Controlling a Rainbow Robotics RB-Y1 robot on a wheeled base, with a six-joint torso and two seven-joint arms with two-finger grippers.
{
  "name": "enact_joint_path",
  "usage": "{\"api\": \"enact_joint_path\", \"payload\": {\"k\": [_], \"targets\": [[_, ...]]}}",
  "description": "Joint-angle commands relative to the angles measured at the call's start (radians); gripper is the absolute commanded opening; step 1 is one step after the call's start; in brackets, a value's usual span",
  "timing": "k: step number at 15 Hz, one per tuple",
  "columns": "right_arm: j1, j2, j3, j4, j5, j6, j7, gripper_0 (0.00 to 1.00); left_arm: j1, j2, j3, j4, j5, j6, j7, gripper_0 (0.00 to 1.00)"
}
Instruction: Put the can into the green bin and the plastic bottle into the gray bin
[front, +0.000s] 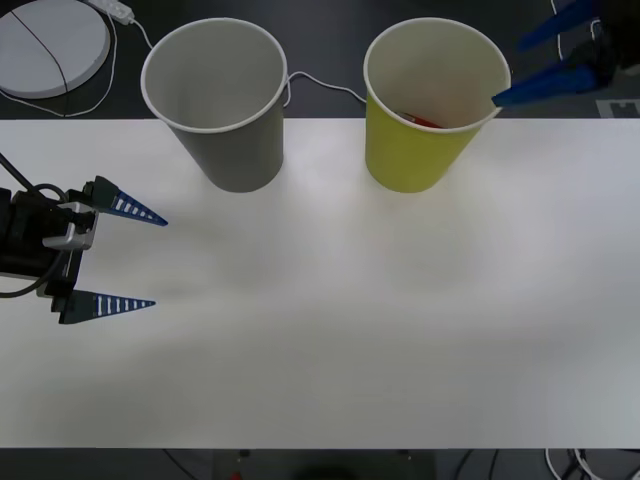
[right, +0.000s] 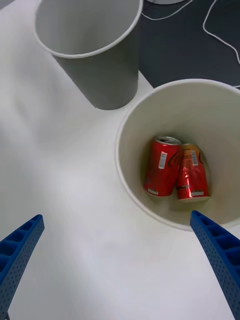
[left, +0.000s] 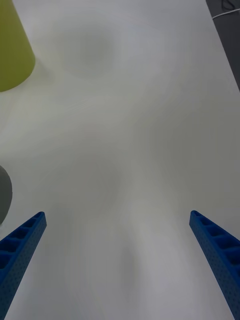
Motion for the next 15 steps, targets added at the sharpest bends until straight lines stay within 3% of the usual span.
{"api": "enact_joint_path", "payload": {"k": [1, 6, 15], "targets": [[0.173, -0.010, -0.132, -0.134, -0.038, 0.000, 0.093, 1.00, 0.000, 0.000, 0.000, 0.000, 0.000, 0.000, 0.000, 1.00], [0.421, -0.008, -0.277, -0.230, -0.113, 0.000, 0.321, 1.00, 0.000, 0.000, 0.000, 0.000, 0.000, 0.000, 0.000, 1.00], [0.720, -0.007, -0.367, -0.247, -0.180, 0.020, 0.708, 1.00, 0.000, 0.000, 0.000, 0.000, 0.000, 0.000, 0.000, 1.00]]}}
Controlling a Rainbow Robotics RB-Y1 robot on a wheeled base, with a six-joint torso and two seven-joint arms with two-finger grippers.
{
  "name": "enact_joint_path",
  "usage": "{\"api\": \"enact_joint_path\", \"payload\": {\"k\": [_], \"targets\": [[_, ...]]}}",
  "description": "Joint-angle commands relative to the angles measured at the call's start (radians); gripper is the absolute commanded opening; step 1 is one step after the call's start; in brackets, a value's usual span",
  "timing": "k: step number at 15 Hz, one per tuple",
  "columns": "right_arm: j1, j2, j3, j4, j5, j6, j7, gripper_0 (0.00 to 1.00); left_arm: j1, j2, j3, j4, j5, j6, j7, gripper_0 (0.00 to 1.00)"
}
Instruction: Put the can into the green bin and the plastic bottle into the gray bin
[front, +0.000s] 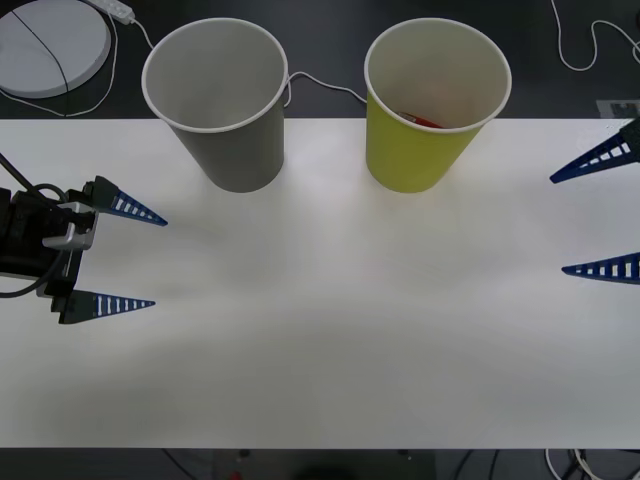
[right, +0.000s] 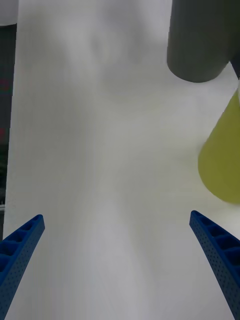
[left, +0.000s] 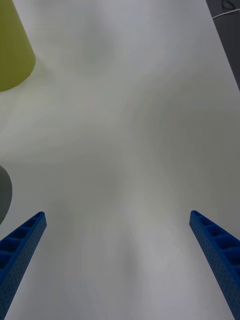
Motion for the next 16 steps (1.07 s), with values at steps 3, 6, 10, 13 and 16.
{"api": "enact_joint_path", "payload": {"k": [3, 6, 10, 13, 16], "targets": [[0.102, 0.034, -0.011, 0.035, -0.022, 0.037, 0.180, 1.00, 0.000, 0.000, 0.000, 0.000, 0.000, 0.000, 0.000, 1.00], [0.128, 0.068, -0.011, 0.077, -0.021, 0.037, 0.283, 1.00, 0.000, 0.000, 0.000, 0.000, 0.000, 0.000, 0.000, 1.00], [0.161, 0.101, -0.011, 0.112, -0.018, 0.037, 0.377, 1.00, 0.000, 0.000, 0.000, 0.000, 0.000, 0.000, 0.000, 1.00], [0.177, 0.128, -0.011, 0.112, 0.001, 0.037, 0.391, 1.00, 0.000, 0.000, 0.000, 0.000, 0.000, 0.000, 0.000, 1.00], [0.178, 0.154, -0.011, 0.112, 0.025, 0.037, 0.406, 1.00, 0.000, 0.000, 0.000, 0.000, 0.000, 0.000, 0.000, 1.00]]}}
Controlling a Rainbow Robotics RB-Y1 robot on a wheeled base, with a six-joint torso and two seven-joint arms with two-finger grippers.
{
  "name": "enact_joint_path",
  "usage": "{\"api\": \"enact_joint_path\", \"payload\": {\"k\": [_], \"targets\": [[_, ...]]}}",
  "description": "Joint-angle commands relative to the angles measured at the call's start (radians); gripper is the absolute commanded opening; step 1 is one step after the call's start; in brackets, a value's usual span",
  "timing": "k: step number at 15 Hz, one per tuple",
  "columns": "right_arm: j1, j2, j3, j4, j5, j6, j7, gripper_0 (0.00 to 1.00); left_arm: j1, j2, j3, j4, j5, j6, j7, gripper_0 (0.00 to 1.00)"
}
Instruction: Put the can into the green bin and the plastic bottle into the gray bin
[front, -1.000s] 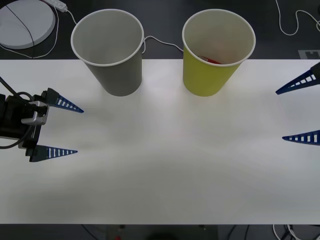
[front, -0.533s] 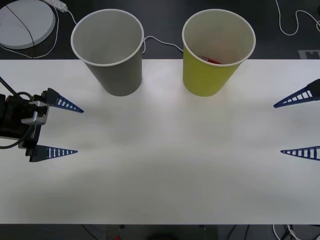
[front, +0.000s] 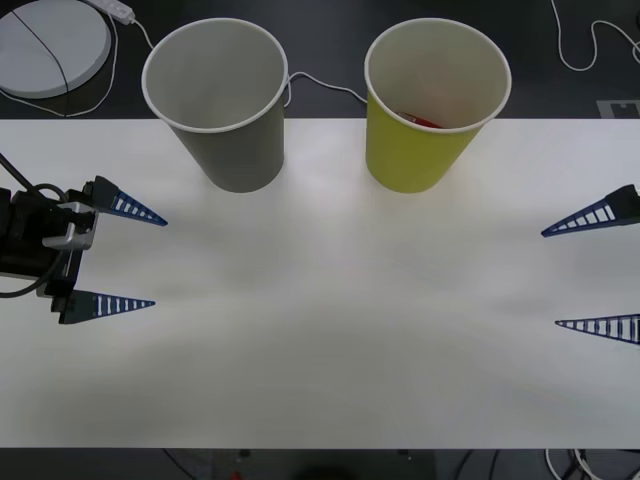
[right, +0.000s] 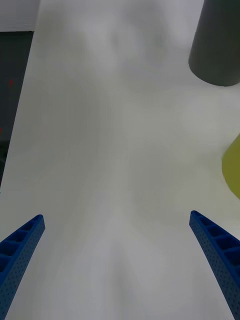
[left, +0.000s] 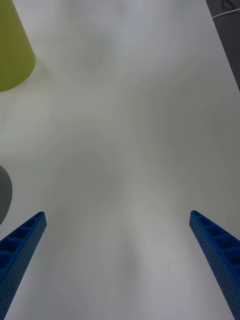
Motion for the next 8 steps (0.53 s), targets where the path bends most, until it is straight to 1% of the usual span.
{"api": "enact_joint_path", "payload": {"k": [1, 3, 5, 8], "targets": [[0.000, 0.026, 0.000, 0.000, 0.012, 0.000, 0.013, 1.00, 0.000, 0.000, 0.000, 0.000, 0.000, 0.000, 0.000, 1.00], [0.000, 0.042, 0.000, 0.000, 0.015, -0.001, 0.021, 1.00, 0.000, 0.000, 0.000, 0.000, 0.000, 0.000, 0.000, 1.00], [0.000, 0.057, 0.000, 0.000, 0.035, -0.001, 0.030, 1.00, 0.000, 0.000, 0.000, 0.000, 0.000, 0.000, 0.000, 1.00], [0.000, 0.057, 0.000, 0.000, 0.035, -0.001, 0.030, 1.00, 0.000, 0.000, 0.000, 0.000, 0.000, 0.000, 0.000, 1.00]]}}
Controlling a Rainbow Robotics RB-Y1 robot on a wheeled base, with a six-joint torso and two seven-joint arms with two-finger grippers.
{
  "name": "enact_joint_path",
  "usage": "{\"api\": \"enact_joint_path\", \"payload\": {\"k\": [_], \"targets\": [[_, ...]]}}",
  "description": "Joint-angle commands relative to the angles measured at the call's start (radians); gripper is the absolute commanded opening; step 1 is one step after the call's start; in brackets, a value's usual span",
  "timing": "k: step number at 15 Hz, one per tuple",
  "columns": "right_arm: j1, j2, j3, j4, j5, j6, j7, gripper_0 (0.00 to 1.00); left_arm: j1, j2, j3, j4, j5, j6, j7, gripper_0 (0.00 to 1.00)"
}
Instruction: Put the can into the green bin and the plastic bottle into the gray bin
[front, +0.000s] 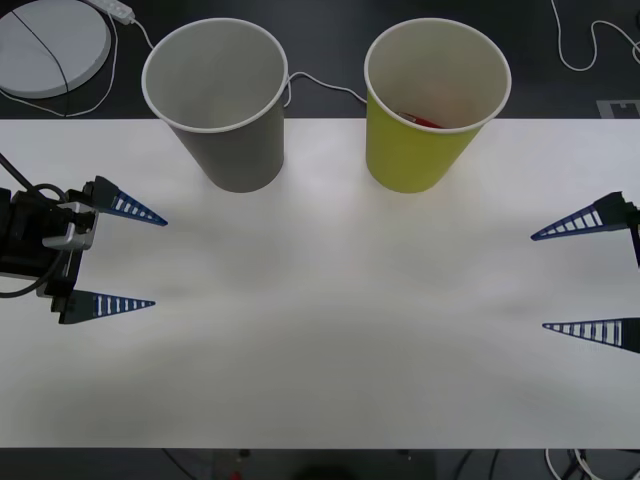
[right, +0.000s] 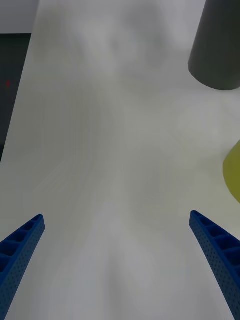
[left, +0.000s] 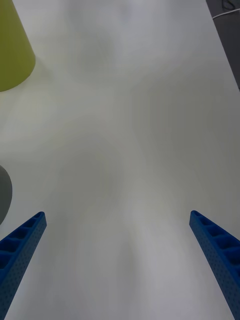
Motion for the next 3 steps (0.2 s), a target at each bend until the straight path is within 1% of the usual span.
{"api": "enact_joint_path", "payload": {"k": [1, 3], "targets": [[0.000, 0.000, 0.000, 0.000, 0.000, 0.000, 0.000, 1.00, 0.000, 0.000, 0.000, 0.000, 0.000, 0.000, 0.000, 1.00], [0.000, 0.000, 0.000, 0.000, 0.000, 0.000, 0.000, 1.00, 0.000, 0.000, 0.000, 0.000, 0.000, 0.000, 0.000, 1.00]]}}
